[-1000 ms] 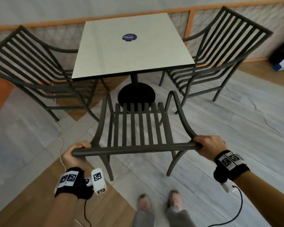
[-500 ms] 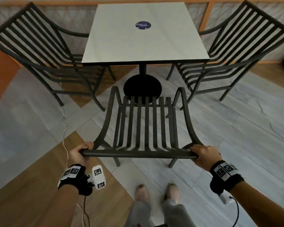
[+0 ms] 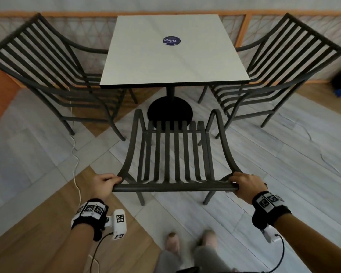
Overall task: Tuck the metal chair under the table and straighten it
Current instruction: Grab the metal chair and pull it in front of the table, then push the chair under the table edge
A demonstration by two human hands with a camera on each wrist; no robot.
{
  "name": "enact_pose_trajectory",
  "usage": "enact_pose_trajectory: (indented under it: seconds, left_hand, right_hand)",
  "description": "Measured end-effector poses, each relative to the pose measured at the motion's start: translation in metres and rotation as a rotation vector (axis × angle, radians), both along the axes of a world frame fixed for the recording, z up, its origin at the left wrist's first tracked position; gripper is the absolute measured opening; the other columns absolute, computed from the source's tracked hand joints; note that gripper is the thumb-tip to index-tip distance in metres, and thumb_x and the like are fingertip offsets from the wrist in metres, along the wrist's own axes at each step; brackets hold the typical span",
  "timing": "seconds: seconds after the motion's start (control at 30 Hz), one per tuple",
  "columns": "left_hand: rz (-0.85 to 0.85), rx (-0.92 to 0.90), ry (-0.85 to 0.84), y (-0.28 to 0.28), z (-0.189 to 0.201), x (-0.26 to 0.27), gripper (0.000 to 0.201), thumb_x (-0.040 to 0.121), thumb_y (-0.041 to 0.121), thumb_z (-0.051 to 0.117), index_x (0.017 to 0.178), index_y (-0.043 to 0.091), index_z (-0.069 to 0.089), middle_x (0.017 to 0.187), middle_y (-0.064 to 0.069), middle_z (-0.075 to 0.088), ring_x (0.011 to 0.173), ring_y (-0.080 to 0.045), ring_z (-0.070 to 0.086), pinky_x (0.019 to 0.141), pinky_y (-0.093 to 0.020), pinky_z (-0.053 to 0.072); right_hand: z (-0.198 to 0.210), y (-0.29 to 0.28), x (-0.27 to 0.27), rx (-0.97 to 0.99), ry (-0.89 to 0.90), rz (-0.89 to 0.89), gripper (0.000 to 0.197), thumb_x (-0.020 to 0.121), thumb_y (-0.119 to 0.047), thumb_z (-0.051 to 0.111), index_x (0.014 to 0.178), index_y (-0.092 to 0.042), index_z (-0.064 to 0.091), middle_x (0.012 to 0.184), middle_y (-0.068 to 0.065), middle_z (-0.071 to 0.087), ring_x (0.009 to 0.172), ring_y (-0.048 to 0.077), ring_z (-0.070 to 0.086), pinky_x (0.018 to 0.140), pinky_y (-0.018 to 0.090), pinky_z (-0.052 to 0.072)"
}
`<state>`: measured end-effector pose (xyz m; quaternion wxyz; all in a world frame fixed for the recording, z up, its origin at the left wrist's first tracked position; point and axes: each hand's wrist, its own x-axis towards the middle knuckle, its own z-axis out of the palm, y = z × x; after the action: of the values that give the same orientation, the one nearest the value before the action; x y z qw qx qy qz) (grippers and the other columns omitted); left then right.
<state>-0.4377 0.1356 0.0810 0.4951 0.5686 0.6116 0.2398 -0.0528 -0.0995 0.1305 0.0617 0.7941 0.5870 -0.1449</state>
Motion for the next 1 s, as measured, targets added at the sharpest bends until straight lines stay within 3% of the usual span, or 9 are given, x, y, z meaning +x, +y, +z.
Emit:
enact_pose_trajectory:
  seconds: [0.1, 0.23, 0.33, 0.4, 0.53, 0.7, 0.9, 1.0]
  left_hand:
    - [0.013, 0.020, 0.024, 0.017, 0.005, 0.015, 0.019, 0.071, -0.002, 0.071, 0.055, -0.009, 0.063, 0.056, -0.011, 0.047, 0.060, -0.022, 0.045, 0.059, -0.030, 0.033]
    - [0.027, 0.036, 0.019, 0.046, 0.008, 0.037, 0.025, 0.072, 0.002, 0.070, 0.060, -0.017, 0.058, 0.058, -0.012, 0.041, 0.056, -0.023, 0.040, 0.057, -0.030, 0.031]
    - [0.061, 0.034, 0.016, 0.081, 0.001, 0.053, 0.024, 0.067, 0.002, 0.072, 0.054, -0.012, 0.058, 0.051, -0.008, 0.042, 0.056, -0.023, 0.041, 0.062, -0.031, 0.035]
    - [0.087, 0.031, 0.019, 0.105, -0.002, 0.063, 0.027, 0.065, 0.001, 0.073, 0.045, 0.000, 0.054, 0.039, 0.005, 0.036, 0.052, -0.021, 0.038, 0.061, -0.031, 0.034]
    - [0.129, 0.021, 0.008, 0.148, -0.006, 0.086, 0.036, 0.065, 0.003, 0.073, 0.035, 0.013, 0.056, 0.030, 0.010, 0.038, 0.050, -0.021, 0.041, 0.058, -0.027, 0.036]
    - [0.183, 0.030, 0.004, 0.186, -0.010, 0.111, 0.037, 0.067, 0.003, 0.072, 0.037, 0.016, 0.058, 0.030, 0.010, 0.044, 0.050, -0.020, 0.045, 0.060, -0.029, 0.039]
    - [0.231, 0.004, 0.005, 0.216, -0.013, 0.125, 0.029, 0.062, 0.009, 0.075, 0.038, 0.013, 0.061, 0.041, 0.000, 0.047, 0.057, -0.025, 0.049, 0.068, -0.039, 0.048]
    - [0.179, -0.083, -0.017, 0.221, -0.010, 0.124, 0.019, 0.059, 0.013, 0.078, 0.043, 0.015, 0.067, 0.051, -0.004, 0.056, 0.065, -0.026, 0.056, 0.079, -0.047, 0.054]
  right_hand:
    - [0.001, 0.026, 0.015, -0.043, -0.003, -0.009, 0.011, 0.085, -0.031, 0.064, 0.095, -0.030, 0.068, 0.094, -0.009, 0.064, 0.068, 0.013, 0.050, 0.047, 0.013, 0.018]
    - [0.001, 0.068, 0.042, -0.075, -0.020, -0.021, 0.011, 0.085, -0.021, 0.062, 0.094, -0.026, 0.068, 0.090, -0.008, 0.059, 0.068, 0.013, 0.046, 0.046, 0.014, 0.019]
    - [-0.004, 0.100, 0.062, -0.054, -0.040, -0.029, 0.011, 0.085, -0.022, 0.063, 0.093, -0.026, 0.070, 0.090, -0.006, 0.060, 0.069, 0.015, 0.046, 0.051, 0.022, 0.031]
    - [-0.007, 0.121, 0.074, -0.048, -0.049, -0.023, 0.013, 0.084, -0.022, 0.062, 0.094, -0.026, 0.070, 0.090, -0.006, 0.060, 0.070, 0.017, 0.051, 0.055, 0.027, 0.035]
    - [-0.007, 0.161, 0.097, -0.049, -0.052, 0.016, 0.012, 0.086, -0.025, 0.062, 0.096, -0.026, 0.069, 0.091, -0.005, 0.060, 0.074, 0.019, 0.057, 0.052, 0.023, 0.034]
    - [-0.007, 0.204, 0.124, -0.058, -0.059, 0.020, 0.012, 0.084, -0.030, 0.064, 0.094, -0.028, 0.069, 0.087, -0.008, 0.060, 0.074, 0.016, 0.060, 0.063, 0.031, 0.053]
    - [-0.002, 0.236, 0.140, -0.109, -0.026, 0.042, 0.013, 0.085, -0.027, 0.063, 0.097, -0.026, 0.068, 0.090, -0.007, 0.059, 0.078, 0.016, 0.060, 0.067, 0.027, 0.050]
    - [0.004, 0.247, 0.136, -0.199, -0.054, 0.083, 0.017, 0.085, -0.032, 0.063, 0.101, -0.026, 0.066, 0.092, -0.008, 0.057, 0.084, 0.014, 0.058, 0.074, 0.026, 0.049]
